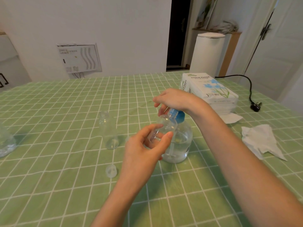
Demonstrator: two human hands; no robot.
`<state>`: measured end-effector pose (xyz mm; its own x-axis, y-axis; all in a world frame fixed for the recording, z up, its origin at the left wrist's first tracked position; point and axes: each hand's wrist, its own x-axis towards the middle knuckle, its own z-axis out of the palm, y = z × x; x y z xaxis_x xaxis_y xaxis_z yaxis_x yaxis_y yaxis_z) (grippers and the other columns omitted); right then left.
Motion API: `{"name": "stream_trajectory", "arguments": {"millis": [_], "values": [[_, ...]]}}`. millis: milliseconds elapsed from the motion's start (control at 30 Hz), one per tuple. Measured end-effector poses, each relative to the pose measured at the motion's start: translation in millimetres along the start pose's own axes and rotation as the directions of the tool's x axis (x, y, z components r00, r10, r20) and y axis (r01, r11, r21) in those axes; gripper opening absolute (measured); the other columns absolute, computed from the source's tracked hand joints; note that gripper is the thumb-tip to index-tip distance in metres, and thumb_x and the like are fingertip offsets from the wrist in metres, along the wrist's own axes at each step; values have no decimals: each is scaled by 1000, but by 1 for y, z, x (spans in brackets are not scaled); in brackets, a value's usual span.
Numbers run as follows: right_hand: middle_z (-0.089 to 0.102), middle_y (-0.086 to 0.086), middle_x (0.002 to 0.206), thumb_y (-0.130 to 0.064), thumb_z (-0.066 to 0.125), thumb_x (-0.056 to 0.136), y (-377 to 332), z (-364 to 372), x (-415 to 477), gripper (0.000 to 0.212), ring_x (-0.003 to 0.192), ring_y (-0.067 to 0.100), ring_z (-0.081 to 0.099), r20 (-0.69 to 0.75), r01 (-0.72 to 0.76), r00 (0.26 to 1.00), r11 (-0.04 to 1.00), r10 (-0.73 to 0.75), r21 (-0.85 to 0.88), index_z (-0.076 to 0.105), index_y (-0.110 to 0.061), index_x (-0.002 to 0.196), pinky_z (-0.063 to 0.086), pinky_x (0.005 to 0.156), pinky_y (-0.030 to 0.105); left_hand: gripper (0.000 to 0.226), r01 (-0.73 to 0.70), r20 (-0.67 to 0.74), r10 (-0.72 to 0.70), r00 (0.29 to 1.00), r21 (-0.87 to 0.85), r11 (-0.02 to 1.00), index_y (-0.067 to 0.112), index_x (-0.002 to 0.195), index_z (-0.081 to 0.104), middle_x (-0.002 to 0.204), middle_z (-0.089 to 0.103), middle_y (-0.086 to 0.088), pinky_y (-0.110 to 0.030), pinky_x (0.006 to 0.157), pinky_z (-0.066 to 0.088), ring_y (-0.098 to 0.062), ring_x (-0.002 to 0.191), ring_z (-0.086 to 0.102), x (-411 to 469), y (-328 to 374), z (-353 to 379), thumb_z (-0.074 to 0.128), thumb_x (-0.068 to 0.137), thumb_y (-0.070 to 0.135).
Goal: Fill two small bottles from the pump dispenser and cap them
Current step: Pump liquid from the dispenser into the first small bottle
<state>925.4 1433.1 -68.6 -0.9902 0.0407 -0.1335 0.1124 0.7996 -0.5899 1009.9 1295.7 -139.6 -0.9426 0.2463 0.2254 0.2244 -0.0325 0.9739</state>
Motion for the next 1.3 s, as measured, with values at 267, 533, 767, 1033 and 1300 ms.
{"name": "stream_trajectory", "arguments": {"millis": [267, 533, 767, 1033, 1300], "values": [[67, 18, 114, -34, 45, 96, -9, -10, -2, 41, 109, 32, 62, -36, -6, 999, 999, 4, -46, 62, -2, 115, 47, 90, 39, 29, -19, -9, 19, 1000, -12, 1000, 32, 94, 68, 69, 68, 11, -16, 50, 50, -5, 58, 62, 1, 5, 2, 67, 67, 42], [69, 14, 108, -30, 44, 95, -7, -8, -3, 29, 106, 30, 63, -14, -3, 1000, 1000, 3, -13, 66, -12, 103, 43, 78, 32, 34, -29, -15, 29, 999, -6, 1000, 28, 97, 68, 66, 67, 10, -16, 49, 50, -6, 57, 61, 1, 5, 2, 67, 66, 42], [66, 12, 111, -28, 45, 95, -1, -2, -2, 28, 107, 29, 61, 15, -9, 1000, 1000, 10, -14, 67, -13, 104, 44, 91, 36, 13, -24, 14, 24, 1000, 1, 1000, 34, 87, 68, 65, 68, 9, -17, 51, 52, -7, 57, 59, -1, 1, 0, 69, 78, 26], [68, 21, 113, -33, 45, 96, -7, -8, -1, 42, 102, 32, 64, -40, 1, 999, 999, -3, -40, 62, 0, 114, 48, 90, 41, 19, -26, -3, 26, 1000, -13, 1000, 31, 93, 68, 65, 67, 11, -17, 50, 50, -7, 57, 60, 2, 4, 1, 69, 74, 31], [68, 12, 109, -39, 43, 96, -8, -9, 0, 39, 104, 28, 63, -27, -12, 1000, 999, 10, -52, 66, -10, 108, 40, 63, 27, 33, -23, -5, 23, 1000, -34, 999, 28, 95, 68, 67, 67, 8, -18, 49, 50, -9, 57, 61, 1, 5, 2, 66, 65, 42]]}}
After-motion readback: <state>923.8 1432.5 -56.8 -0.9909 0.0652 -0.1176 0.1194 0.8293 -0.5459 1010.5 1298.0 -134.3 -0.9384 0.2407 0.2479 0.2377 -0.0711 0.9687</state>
